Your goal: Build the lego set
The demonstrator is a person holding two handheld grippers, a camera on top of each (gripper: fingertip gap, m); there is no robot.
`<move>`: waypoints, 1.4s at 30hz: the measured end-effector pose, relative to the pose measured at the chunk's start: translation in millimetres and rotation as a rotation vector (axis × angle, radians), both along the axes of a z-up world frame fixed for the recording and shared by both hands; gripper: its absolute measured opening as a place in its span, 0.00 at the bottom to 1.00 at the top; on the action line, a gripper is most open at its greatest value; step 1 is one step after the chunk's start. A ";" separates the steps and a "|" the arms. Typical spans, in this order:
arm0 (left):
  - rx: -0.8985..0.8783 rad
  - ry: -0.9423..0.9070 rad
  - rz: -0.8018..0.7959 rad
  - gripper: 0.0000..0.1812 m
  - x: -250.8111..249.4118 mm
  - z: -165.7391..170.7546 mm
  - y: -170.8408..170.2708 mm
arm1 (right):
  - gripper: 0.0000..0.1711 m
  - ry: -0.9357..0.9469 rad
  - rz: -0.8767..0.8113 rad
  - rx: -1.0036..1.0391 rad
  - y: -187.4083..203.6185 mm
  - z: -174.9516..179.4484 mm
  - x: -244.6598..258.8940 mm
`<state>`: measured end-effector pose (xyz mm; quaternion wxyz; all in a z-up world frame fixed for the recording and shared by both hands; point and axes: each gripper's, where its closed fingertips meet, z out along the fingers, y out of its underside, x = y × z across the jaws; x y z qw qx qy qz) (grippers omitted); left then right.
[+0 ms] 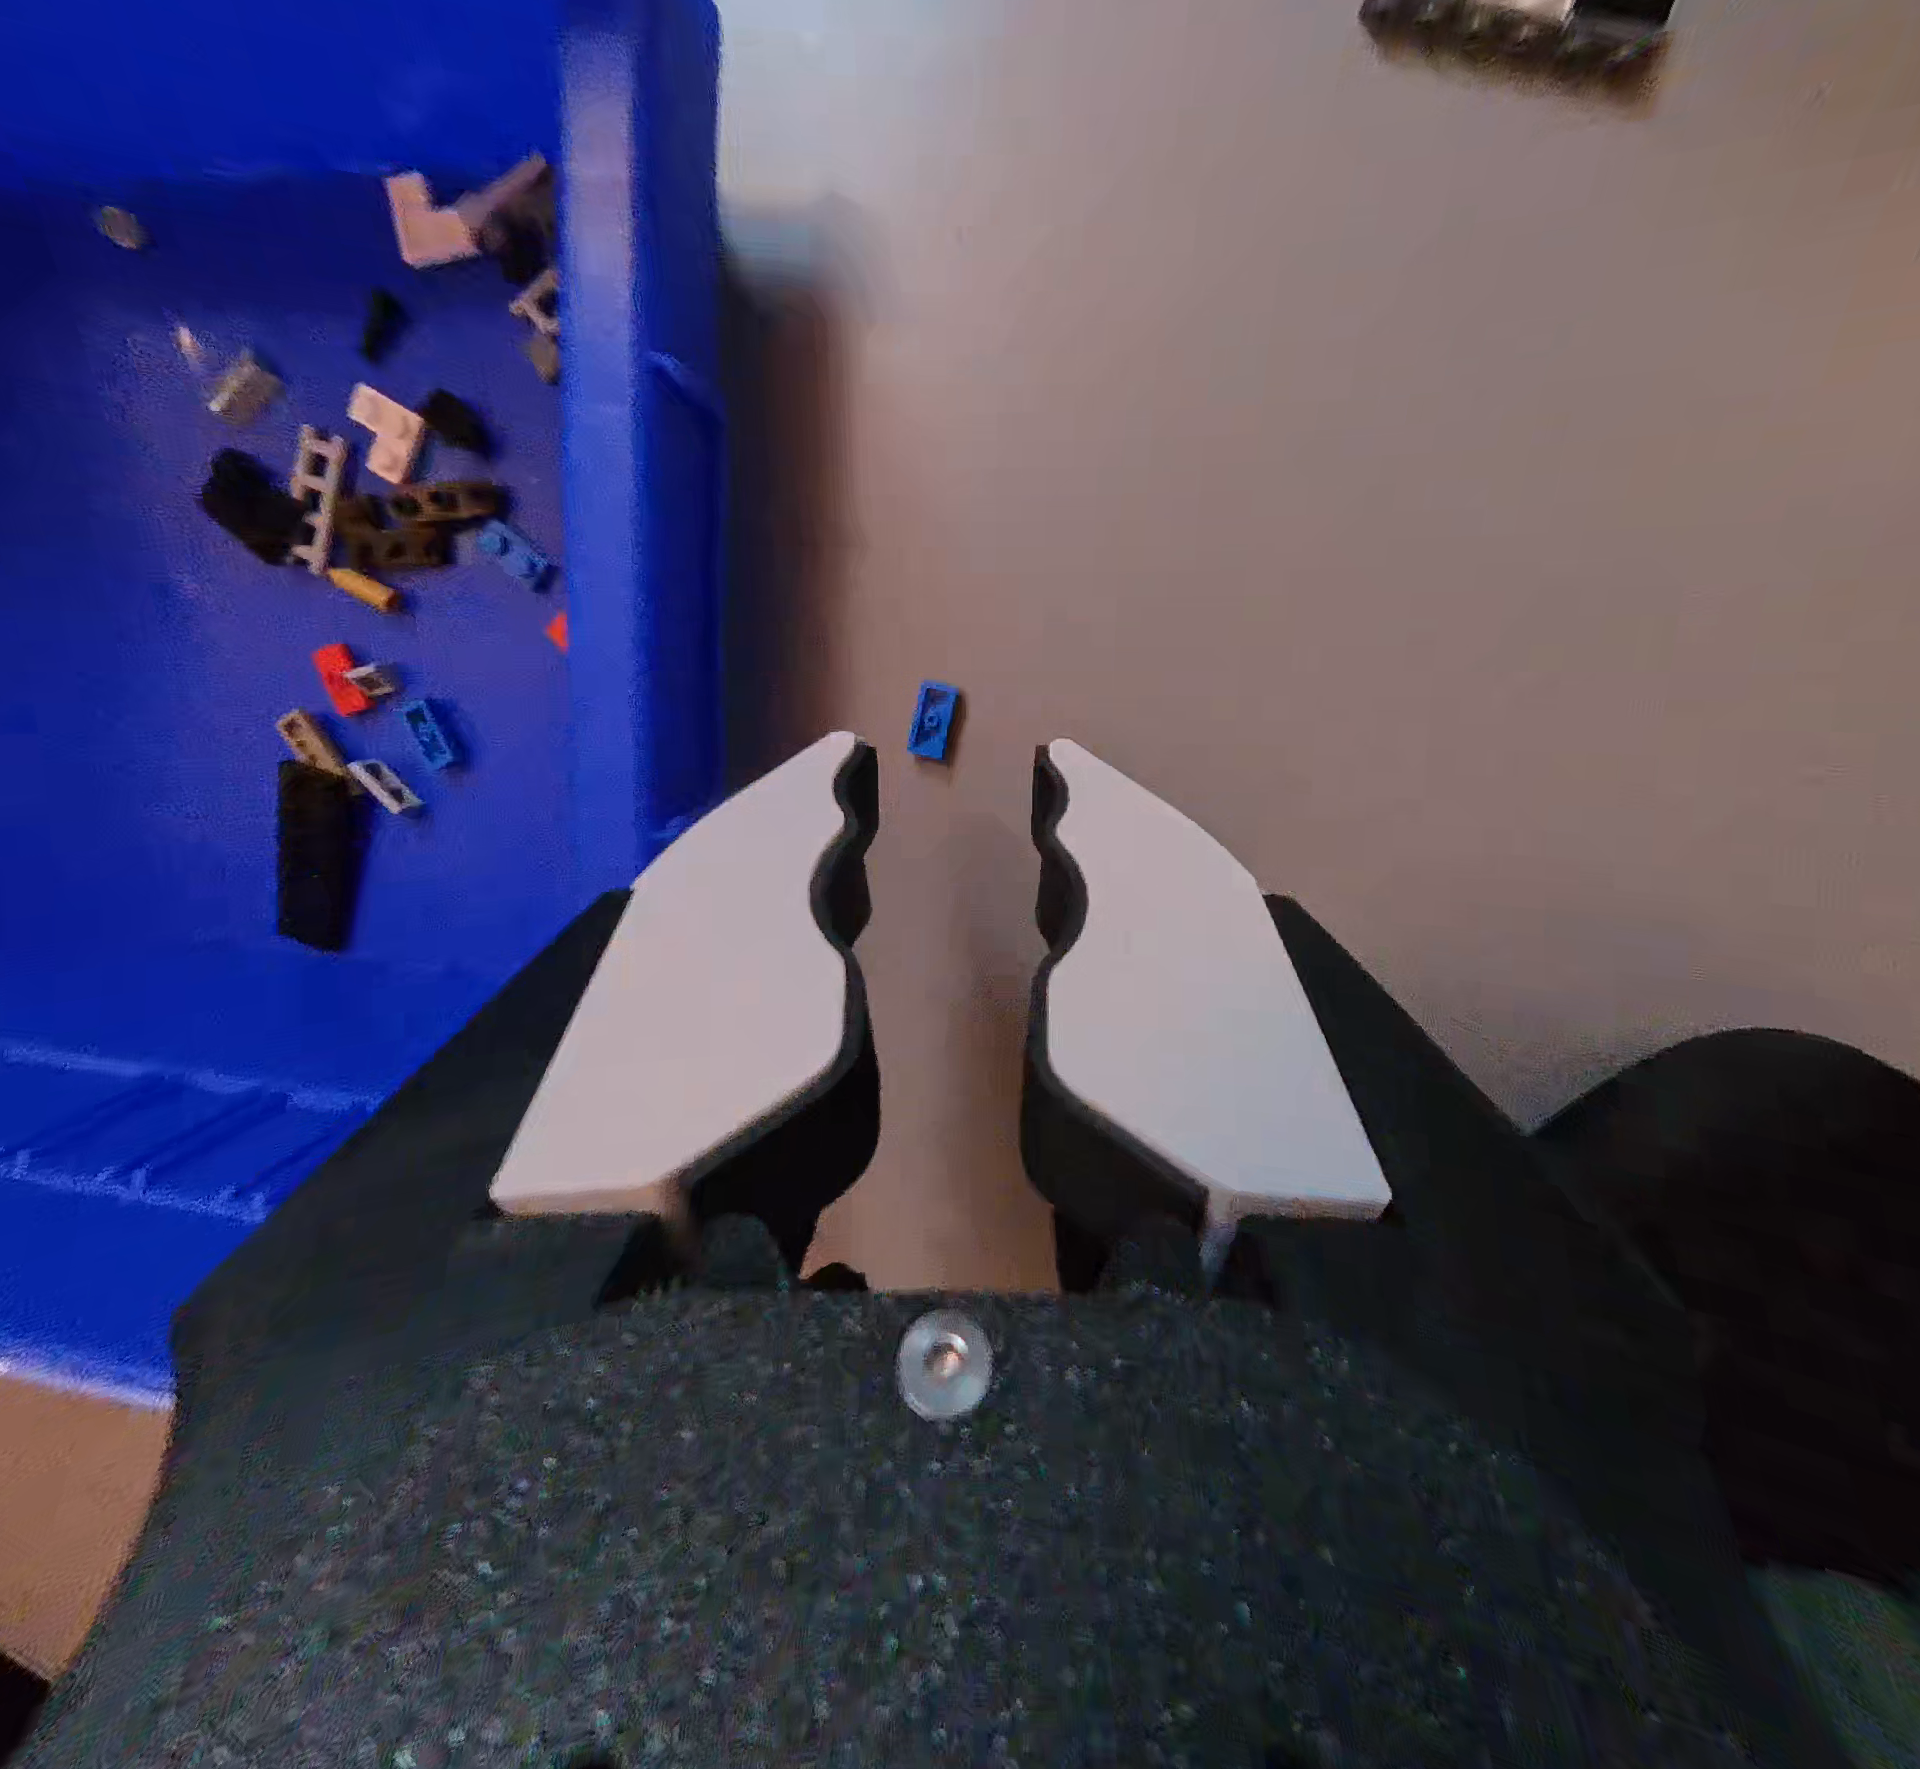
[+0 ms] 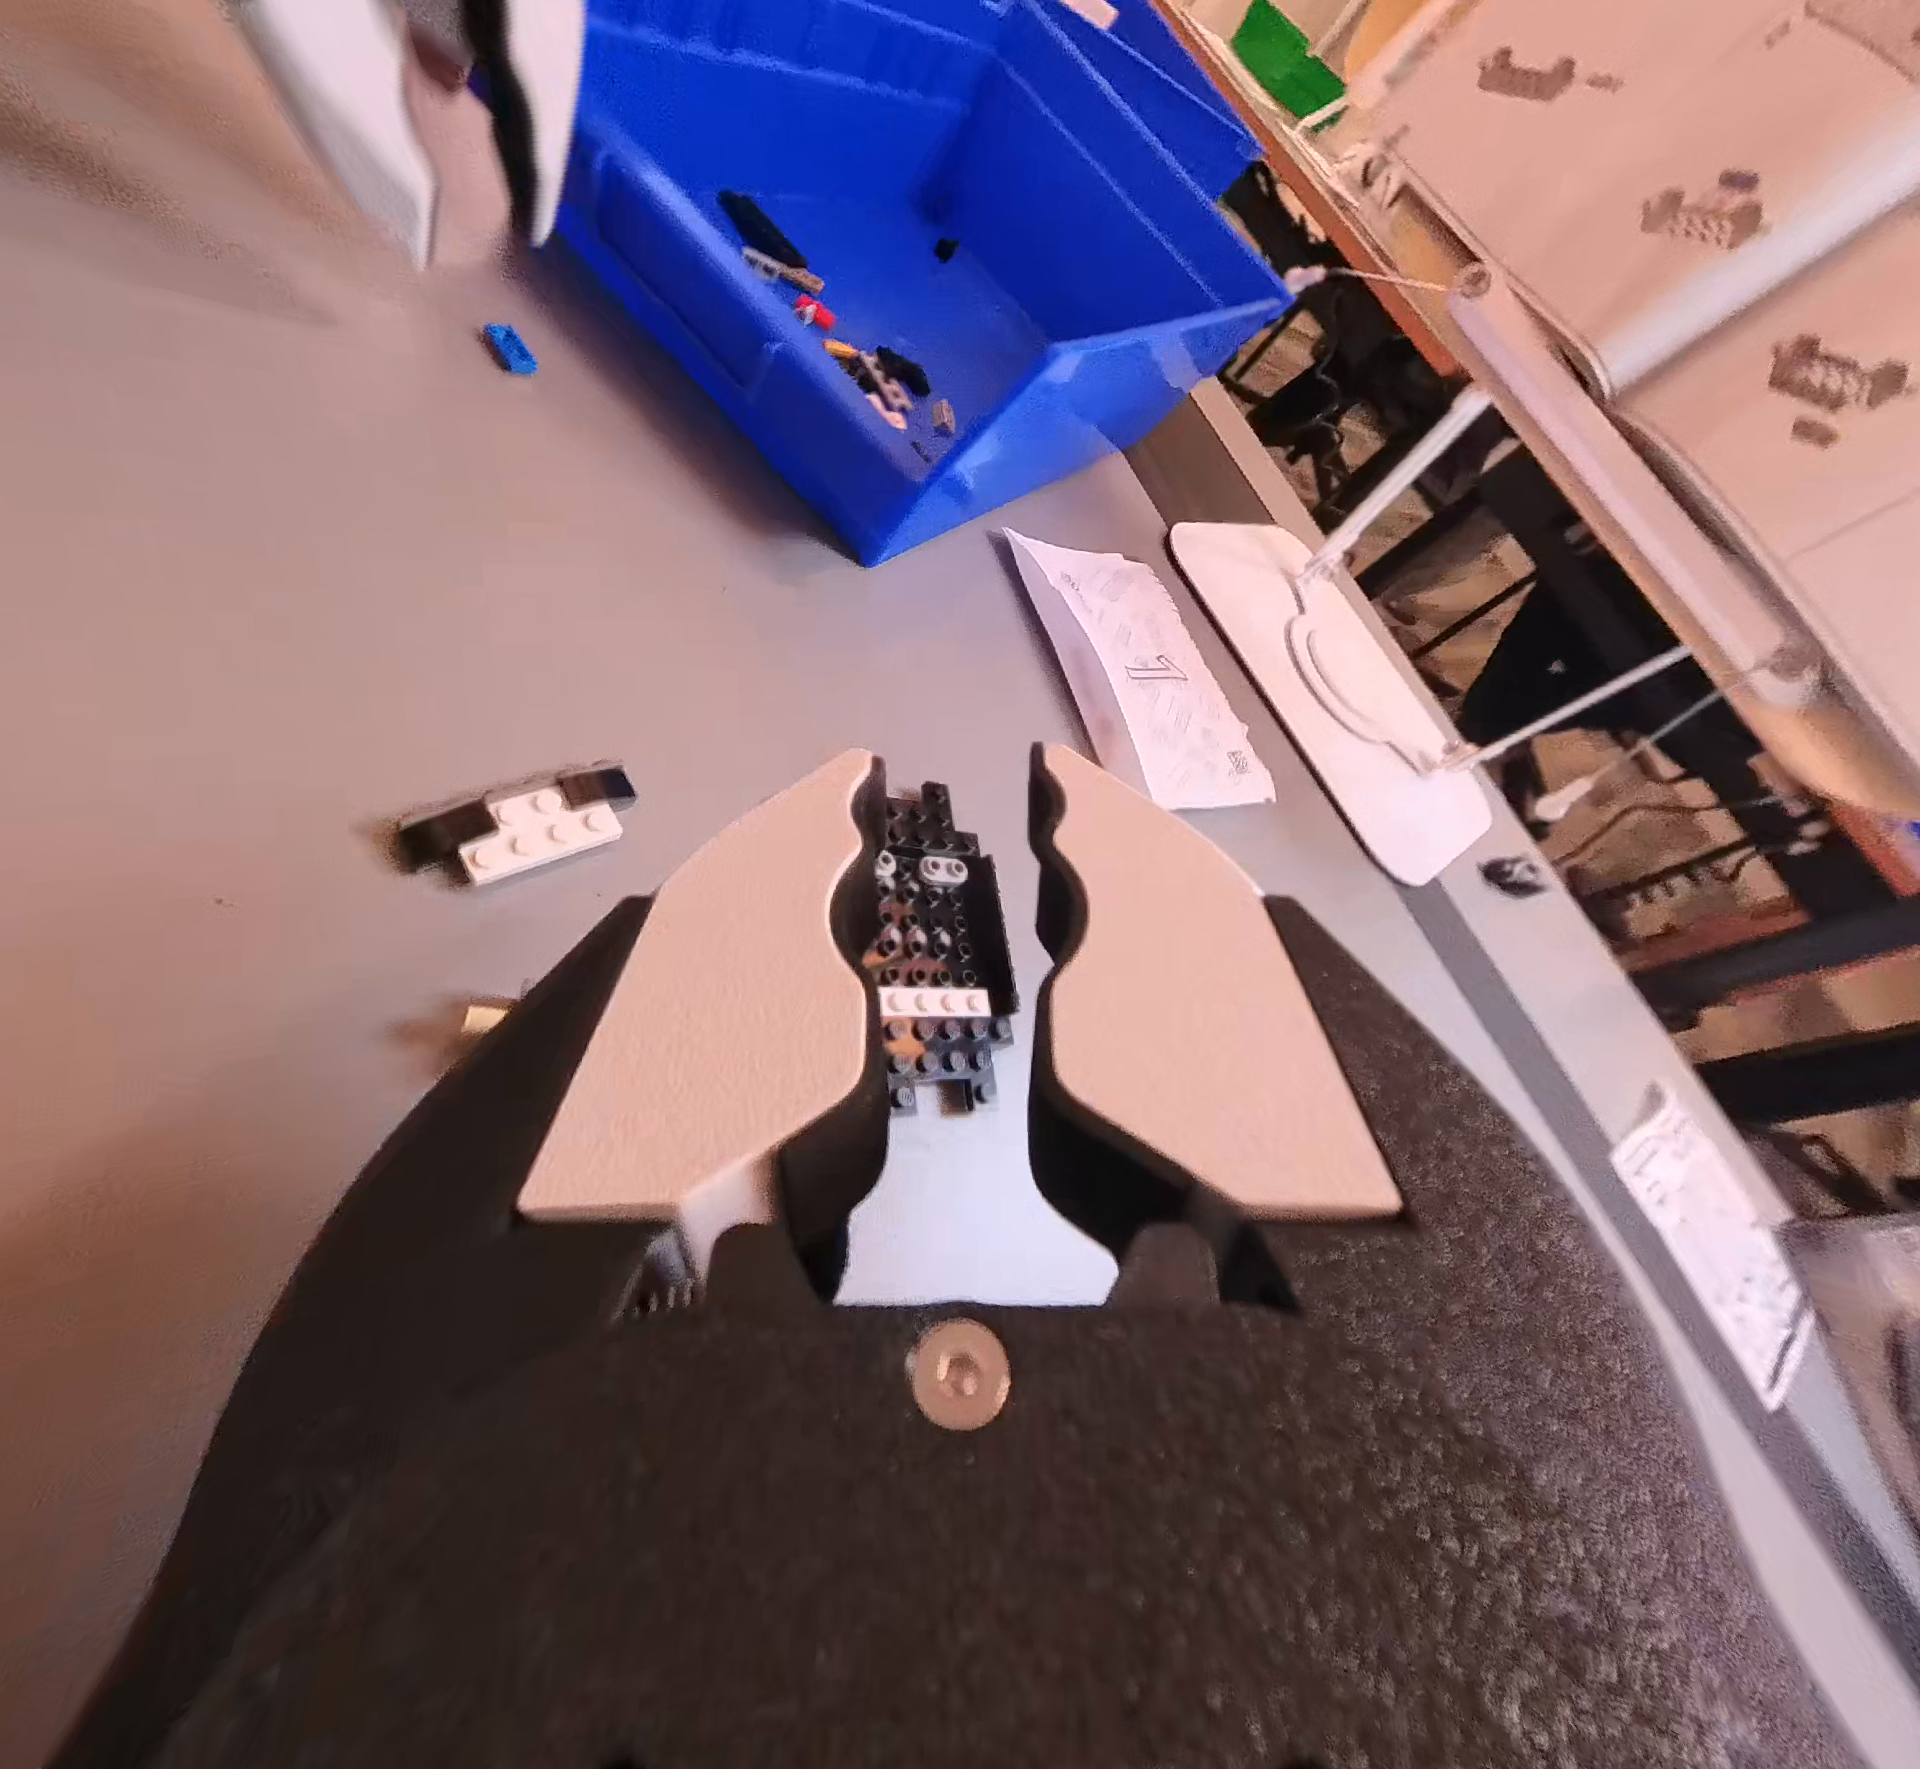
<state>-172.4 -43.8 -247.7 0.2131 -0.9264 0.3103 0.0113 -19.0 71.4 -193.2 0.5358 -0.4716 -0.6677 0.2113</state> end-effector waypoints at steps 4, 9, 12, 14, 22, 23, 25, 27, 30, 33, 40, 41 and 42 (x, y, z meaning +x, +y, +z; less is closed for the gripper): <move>-0.072 0.042 0.027 0.13 -8.5 -23.4 5.4 | 0.15 0.059 -0.056 -0.141 14.6 5.6 4.7; -0.109 -0.012 0.009 0.04 -2.3 -31.9 9.1 | 0.17 0.055 -0.401 -0.305 73.3 -5.8 25.9; -0.122 -0.006 -0.019 0.04 0.0 -30.6 9.1 | 0.20 0.075 -0.525 -0.381 98.0 -12.3 39.6; -0.038 -0.059 -0.039 0.04 9.8 -16.5 18.2 | 0.20 0.105 -0.557 -0.375 109.2 -10.2 46.2; 0.447 -0.011 0.440 0.20 -67.4 62.2 83.9 | 0.19 0.182 -0.623 -0.393 131.8 -3.9 63.2; 0.408 -0.006 0.451 0.25 -69.3 52.9 83.4 | 0.19 0.183 -0.626 -0.395 132.7 -4.1 63.9; 0.406 -0.034 0.438 0.29 -63.3 46.3 86.4 | 0.19 0.180 -0.624 -0.395 133.2 -4.6 64.1; 0.431 -0.030 0.410 0.31 -57.3 49.5 88.9 | 0.19 0.174 -0.618 -0.395 132.4 -5.6 63.4; 0.483 -0.069 0.336 0.30 -36.7 59.8 93.7 | 0.19 0.167 -0.609 -0.393 131.0 -6.9 61.8; 0.448 -0.193 0.184 0.26 3.1 58.3 91.1 | 0.19 0.164 -0.600 -0.390 130.2 -7.3 60.9; 0.068 -0.476 -0.242 0.34 140.1 -1.3 46.5 | 0.19 0.161 -0.578 -0.380 127.1 -8.7 58.1; 0.028 -0.480 -0.240 0.38 147.9 -11.3 44.9 | 0.19 0.164 -0.576 -0.381 127.0 -8.5 58.3; -0.002 -0.466 -0.226 0.42 153.0 -19.8 45.2 | 0.19 0.167 -0.575 -0.381 126.9 -8.1 58.5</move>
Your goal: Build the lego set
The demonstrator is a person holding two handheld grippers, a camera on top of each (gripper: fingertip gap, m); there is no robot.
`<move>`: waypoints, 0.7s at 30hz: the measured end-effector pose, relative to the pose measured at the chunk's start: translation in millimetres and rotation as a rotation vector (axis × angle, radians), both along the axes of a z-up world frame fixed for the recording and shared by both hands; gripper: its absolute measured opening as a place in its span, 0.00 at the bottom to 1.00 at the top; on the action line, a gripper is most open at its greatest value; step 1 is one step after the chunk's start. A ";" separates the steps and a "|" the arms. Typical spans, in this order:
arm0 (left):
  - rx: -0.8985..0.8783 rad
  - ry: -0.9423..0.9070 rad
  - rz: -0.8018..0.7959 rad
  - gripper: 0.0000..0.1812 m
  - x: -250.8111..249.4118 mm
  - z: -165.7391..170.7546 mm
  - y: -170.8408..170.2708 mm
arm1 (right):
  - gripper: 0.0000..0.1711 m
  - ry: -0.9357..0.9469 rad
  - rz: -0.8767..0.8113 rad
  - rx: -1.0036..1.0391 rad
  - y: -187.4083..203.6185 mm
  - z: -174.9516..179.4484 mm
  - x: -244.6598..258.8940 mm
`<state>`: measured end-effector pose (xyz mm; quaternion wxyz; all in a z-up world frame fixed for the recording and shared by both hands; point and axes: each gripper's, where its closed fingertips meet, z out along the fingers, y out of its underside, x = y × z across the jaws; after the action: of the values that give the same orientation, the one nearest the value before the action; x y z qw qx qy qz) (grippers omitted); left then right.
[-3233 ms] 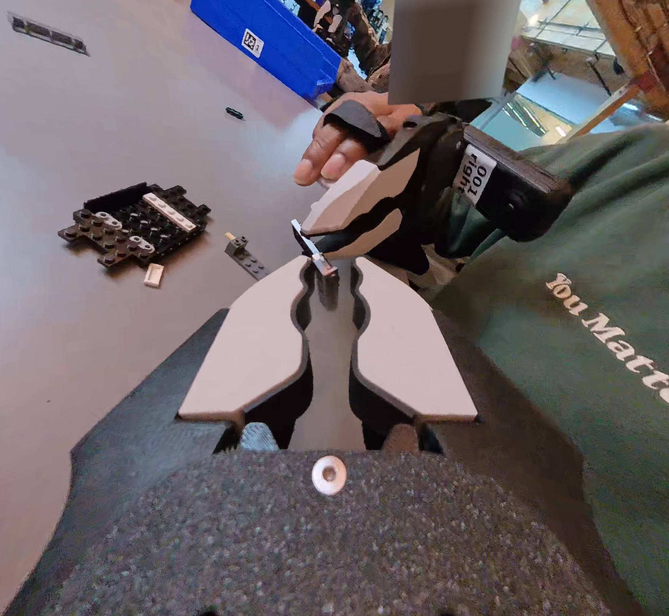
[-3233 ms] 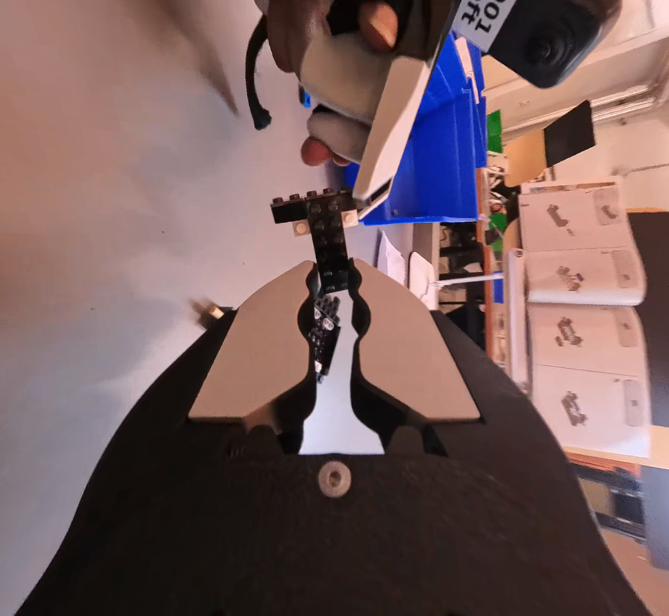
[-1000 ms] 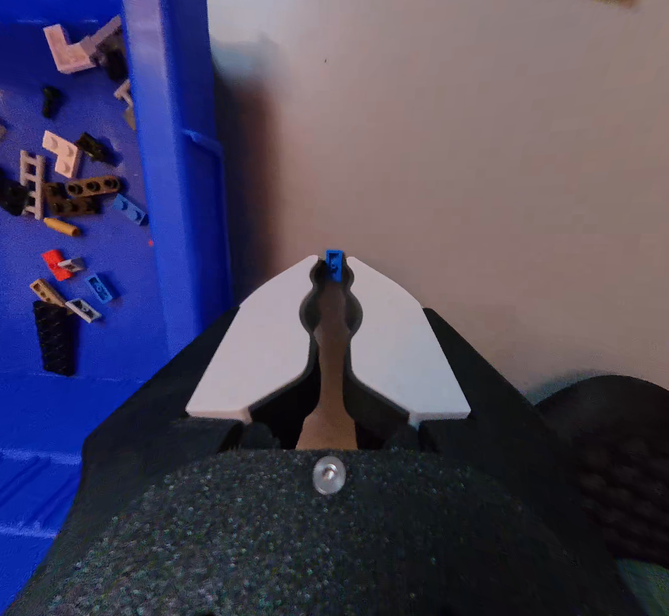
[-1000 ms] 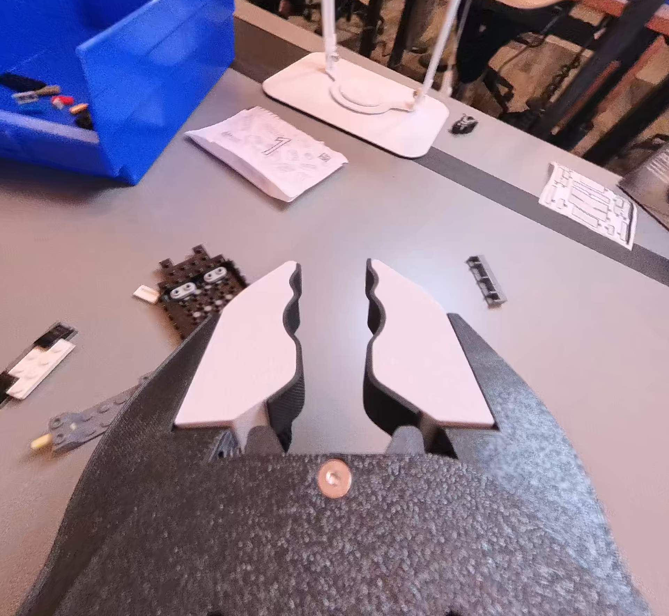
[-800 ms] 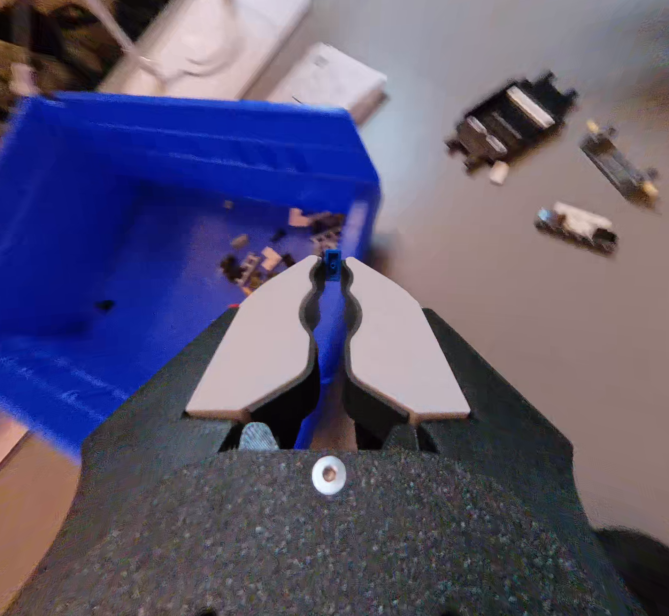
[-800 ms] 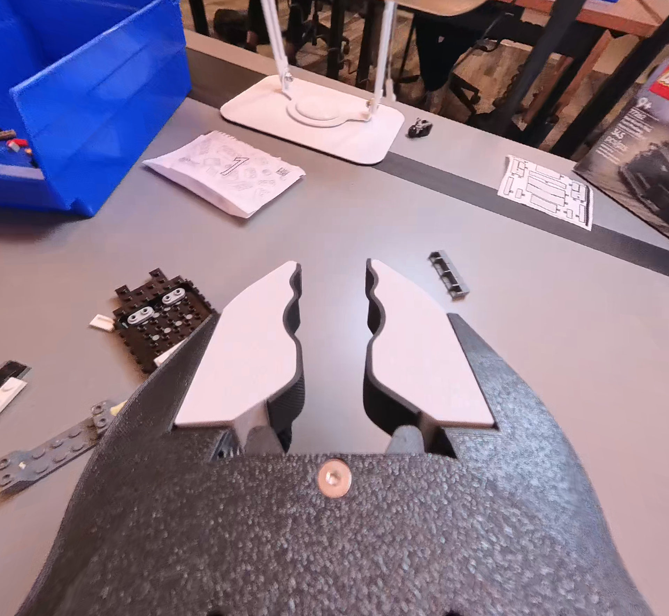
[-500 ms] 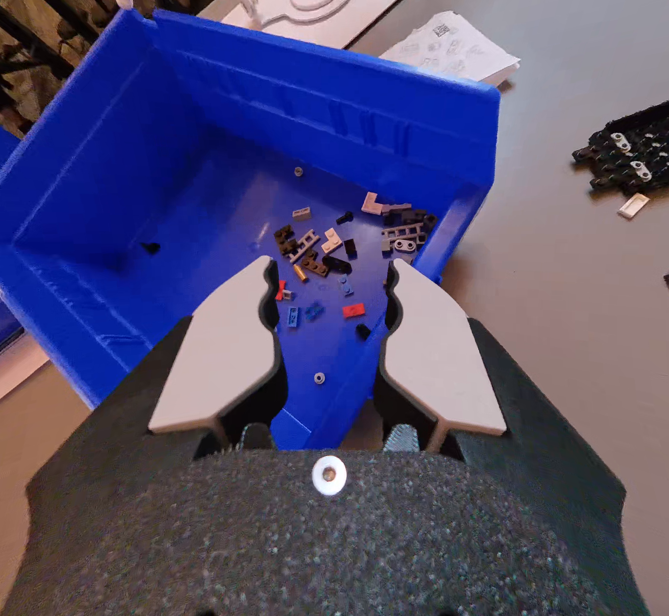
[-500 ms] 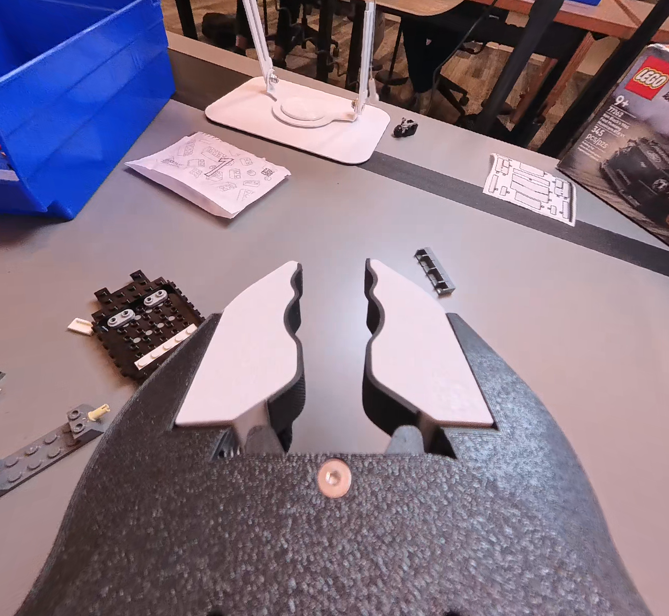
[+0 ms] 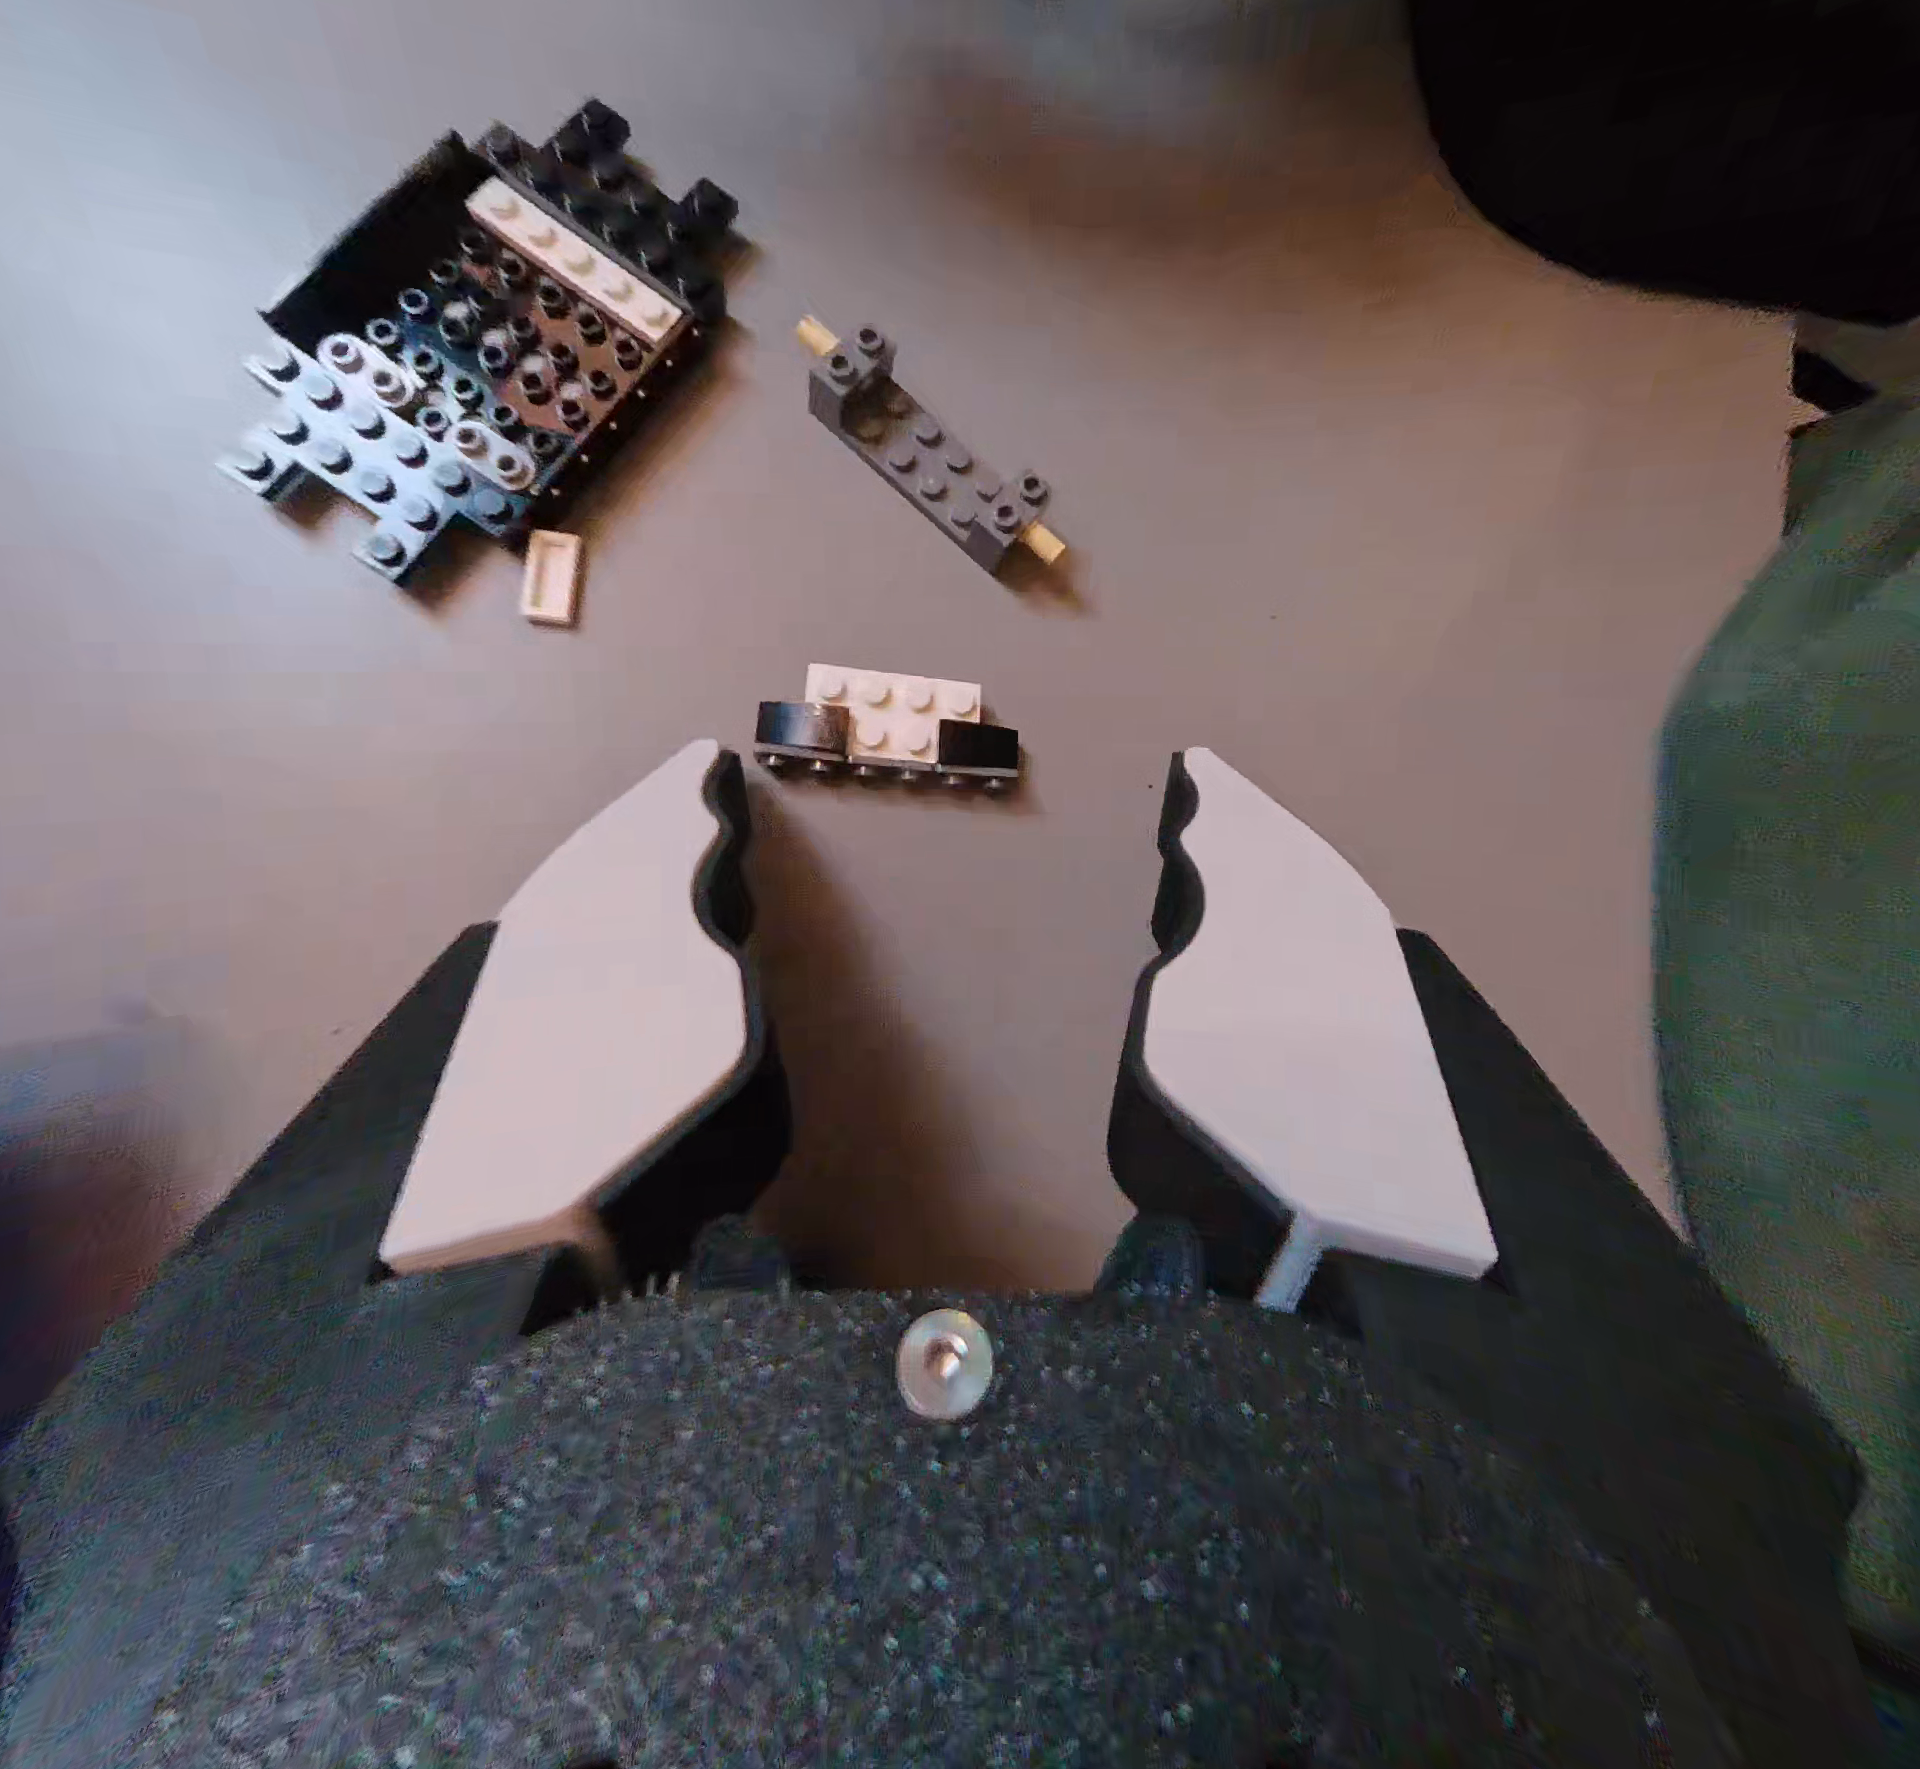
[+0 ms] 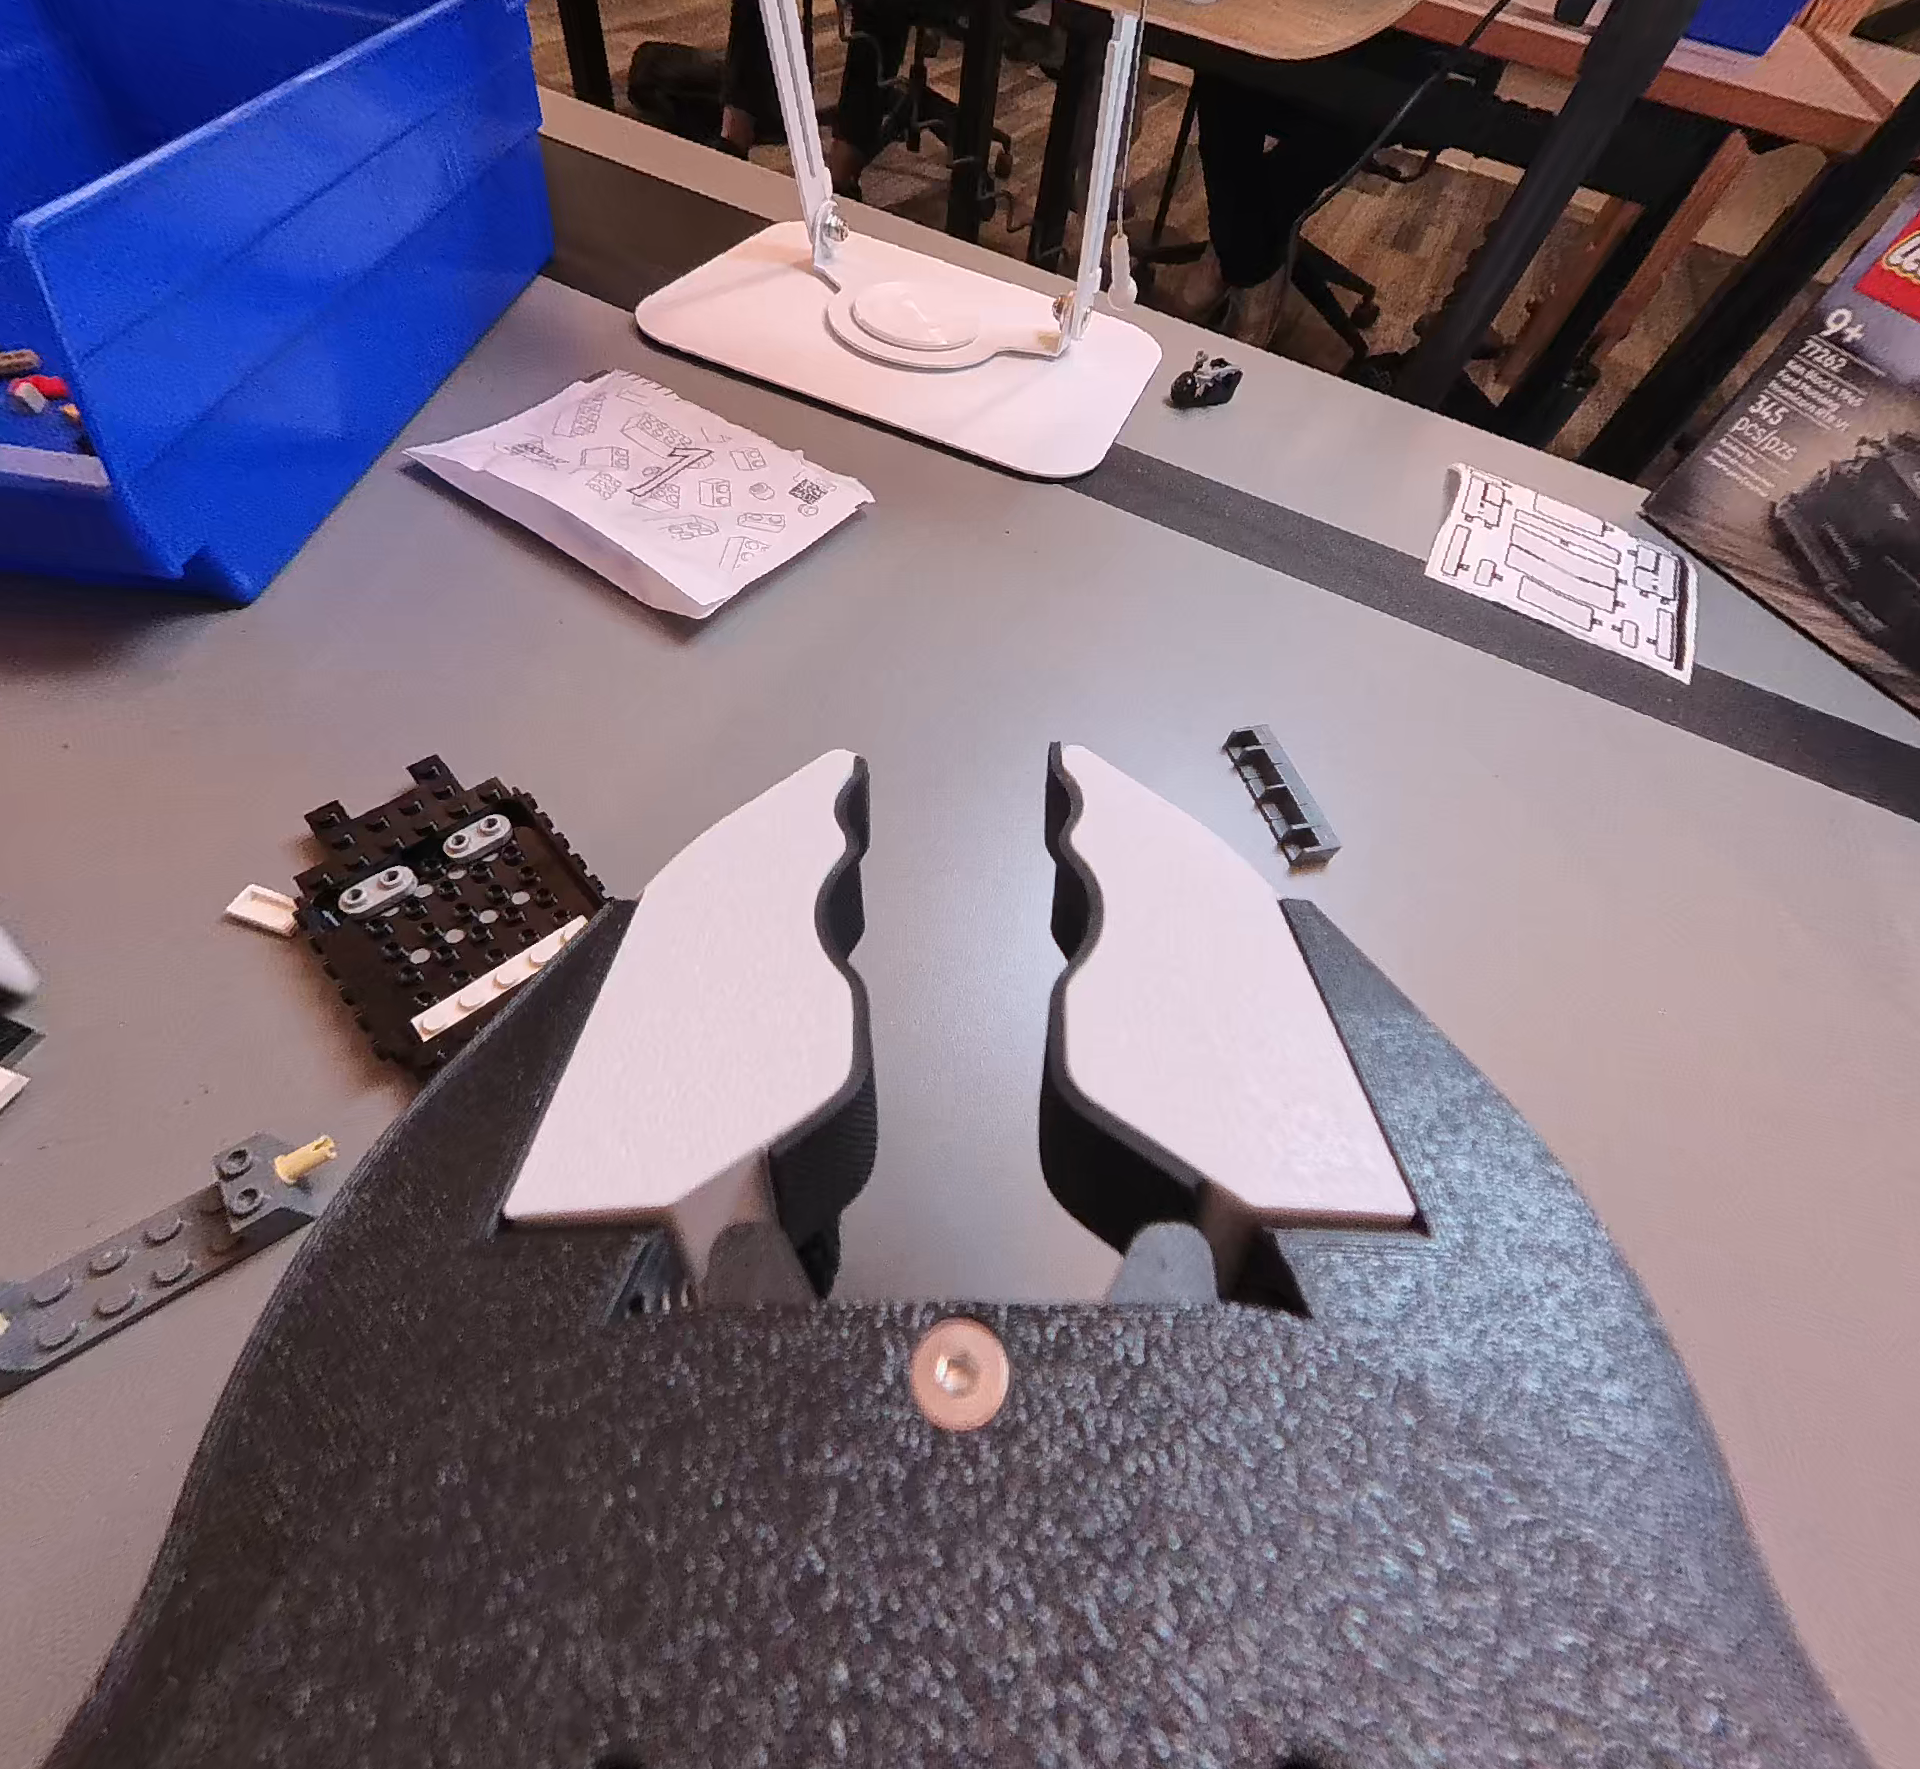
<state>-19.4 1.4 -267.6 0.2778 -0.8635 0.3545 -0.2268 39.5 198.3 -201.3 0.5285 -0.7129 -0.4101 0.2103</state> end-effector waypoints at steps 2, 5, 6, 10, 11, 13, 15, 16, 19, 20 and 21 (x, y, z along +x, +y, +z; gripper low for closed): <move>0.059 0.073 0.010 0.39 3.6 -7.2 8.9 | 0.19 0.002 0.001 0.001 0.0 0.6 0.3; 0.137 0.173 -0.019 0.27 1.4 -8.6 14.0 | 0.18 0.005 0.015 0.002 -2.0 0.8 -1.2; 0.141 0.178 -0.023 0.27 0.5 -8.3 13.6 | 0.18 0.009 0.035 0.004 -4.9 1.5 -3.3; 0.307 0.145 -0.018 0.27 -3.2 7.8 23.5 | 0.16 0.085 0.357 -0.076 -56.6 7.2 -30.9; 0.373 0.127 0.003 0.27 -3.5 17.8 28.3 | 0.16 0.103 0.473 -0.155 -78.6 6.2 -38.2; 0.544 0.126 0.047 0.27 -5.2 41.3 38.3 | 0.18 0.146 0.657 -0.330 -118.1 6.8 -47.5; 0.698 0.142 0.067 0.27 -3.2 62.0 42.7 | 0.19 0.212 0.751 -0.453 -142.4 13.8 -53.4; 0.763 0.161 0.069 0.27 -1.7 69.6 43.5 | 0.19 0.235 0.779 -0.498 -150.6 16.5 -55.8; 0.922 0.219 0.054 0.27 6.3 85.6 42.9 | 0.12 0.271 0.845 -0.596 -169.0 20.2 -60.4; 0.938 0.234 0.039 0.27 10.1 86.1 41.5 | 0.08 0.282 0.851 -0.619 -171.6 20.9 -61.1; 0.959 0.240 0.037 0.27 12.2 87.0 40.7 | 0.06 0.283 0.849 -0.630 -171.8 20.1 -61.7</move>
<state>-7.2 42.1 -180.6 0.6051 -0.6645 0.4332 0.0678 -22.2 26.5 -181.2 0.2083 -0.5733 -0.5038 0.6117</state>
